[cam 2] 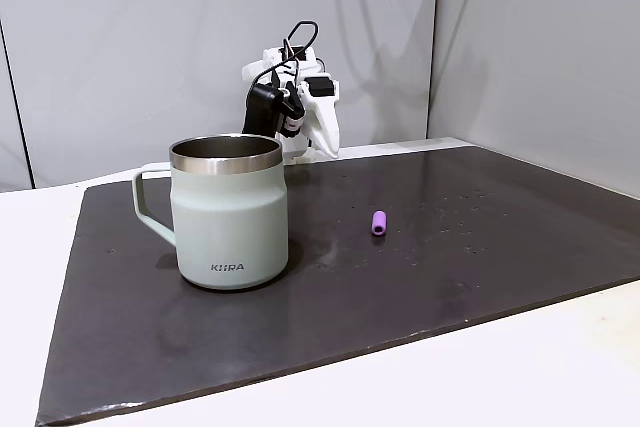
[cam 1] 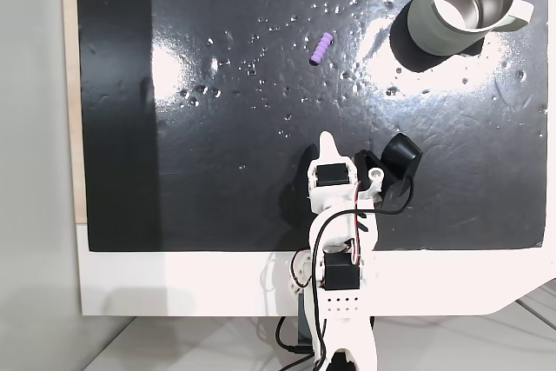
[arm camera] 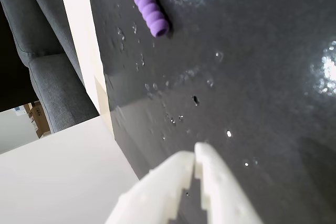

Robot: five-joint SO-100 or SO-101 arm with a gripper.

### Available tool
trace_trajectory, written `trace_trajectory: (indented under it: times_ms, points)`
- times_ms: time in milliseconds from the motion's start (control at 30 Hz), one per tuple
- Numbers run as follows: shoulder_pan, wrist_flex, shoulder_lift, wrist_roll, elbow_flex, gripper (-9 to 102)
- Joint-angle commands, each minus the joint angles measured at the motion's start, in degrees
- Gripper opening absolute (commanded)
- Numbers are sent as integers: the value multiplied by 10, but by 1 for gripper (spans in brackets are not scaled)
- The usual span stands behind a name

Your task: Grasp a pengrip and put it in the cup.

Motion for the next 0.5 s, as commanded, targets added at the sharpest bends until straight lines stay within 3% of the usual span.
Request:
trace_trajectory:
  times_ms: [0, 467]
  points:
    - [5, -14, 6, 4, -2, 0]
    - [-6, -16, 6, -35, -24, 0]
